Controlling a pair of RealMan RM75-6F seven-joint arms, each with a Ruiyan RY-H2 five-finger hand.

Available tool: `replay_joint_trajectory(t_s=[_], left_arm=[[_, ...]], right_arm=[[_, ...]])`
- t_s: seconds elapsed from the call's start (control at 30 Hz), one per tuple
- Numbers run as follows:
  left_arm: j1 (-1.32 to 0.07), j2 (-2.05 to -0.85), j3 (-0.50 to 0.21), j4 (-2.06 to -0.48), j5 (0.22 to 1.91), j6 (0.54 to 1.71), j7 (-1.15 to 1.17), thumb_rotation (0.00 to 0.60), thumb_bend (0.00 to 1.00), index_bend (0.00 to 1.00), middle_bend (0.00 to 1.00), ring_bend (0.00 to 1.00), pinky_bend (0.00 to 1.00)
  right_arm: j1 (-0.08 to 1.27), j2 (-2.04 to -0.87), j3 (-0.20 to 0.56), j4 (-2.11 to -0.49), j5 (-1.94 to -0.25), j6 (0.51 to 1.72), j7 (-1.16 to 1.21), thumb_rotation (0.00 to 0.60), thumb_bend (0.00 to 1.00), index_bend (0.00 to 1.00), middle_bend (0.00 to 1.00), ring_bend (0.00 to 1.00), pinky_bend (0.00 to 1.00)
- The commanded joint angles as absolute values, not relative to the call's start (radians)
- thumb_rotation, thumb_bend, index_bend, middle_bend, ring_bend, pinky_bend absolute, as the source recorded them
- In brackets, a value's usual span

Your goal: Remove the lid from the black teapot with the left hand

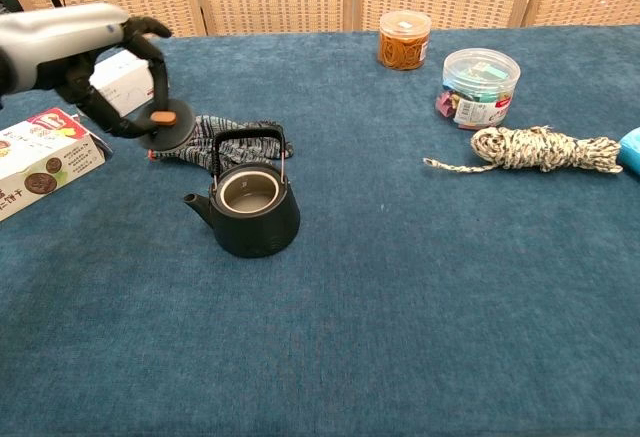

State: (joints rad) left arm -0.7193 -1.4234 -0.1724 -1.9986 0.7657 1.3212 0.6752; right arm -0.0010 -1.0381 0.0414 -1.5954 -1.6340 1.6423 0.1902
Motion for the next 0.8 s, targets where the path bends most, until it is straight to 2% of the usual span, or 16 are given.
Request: replay_joint_trajectory(t_s=[0.03,0.2,0.4,0.43,0.53,0.57,0.6,0.67,0.8], left_arm=[[-0.667,-1.4,-0.119,-1.927,0.809,1.266,0.579,0.6,0.36,0.57,0.0,0.0,0.0],[-0.64,-1.427,-0.079,-1.835,0.855,1.199,0.487,0.6,0.36,0.57,0.0,0.0,0.0],[-0.623,-1.453,-0.07,-1.778,0.864,1.176,0.451,0.6,0.36,0.56,0.0,0.0,0.0],[-0.622,-1.458,-0.069,-1.77,0.865,1.176,0.452,0.6,0.36,0.54,0.0,0.0,0.0],[-0.618,-1.473,-0.07,-1.75,0.859,1.171,0.453,0.6,0.24,0.2,0.0,0.0,0.0],[-0.616,-1.476,-0.072,-1.749,0.854,1.163,0.444,0.6,0.16,0.08,0.0,0.0,0.0],[-0.615,-1.475,-0.074,-1.75,0.849,1.156,0.436,0.6,0.12,0.02,0.0,0.0,0.0],[-0.614,-1.462,-0.077,-1.759,0.846,1.136,0.421,0.6,0.06,0.0,0.0,0.0,0.0],[-0.605,-1.425,-0.07,-1.783,0.879,1.135,0.412,0.6,0.04,0.0,0.0,0.0,0.0]], right_arm=[[0.0,-1.039,0.04,-1.597,-1.635,1.64,0.184,0.6,0.07,0.0,0.0,0.0,0.0],[0.004,-1.039,0.033,-1.605,-1.64,1.625,0.172,0.6,0.07,0.0,0.0,0.0,0.0],[0.005,-1.035,0.033,-1.607,-1.636,1.623,0.181,0.6,0.07,0.0,0.0,0.0,0.0],[0.005,-1.035,0.033,-1.607,-1.635,1.621,0.182,0.6,0.07,0.0,0.0,0.0,0.0],[0.007,-1.033,0.033,-1.607,-1.634,1.618,0.187,0.6,0.07,0.0,0.0,0.0,0.0],[0.007,-1.033,0.033,-1.607,-1.634,1.619,0.189,0.6,0.07,0.0,0.0,0.0,0.0],[0.006,-1.033,0.033,-1.607,-1.635,1.621,0.19,0.6,0.07,0.0,0.0,0.0,0.0],[0.004,-1.032,0.033,-1.606,-1.636,1.625,0.192,0.6,0.07,0.0,0.0,0.0,0.0],[0.003,-1.03,0.034,-1.606,-1.637,1.63,0.201,0.6,0.07,0.0,0.0,0.0,0.0]])
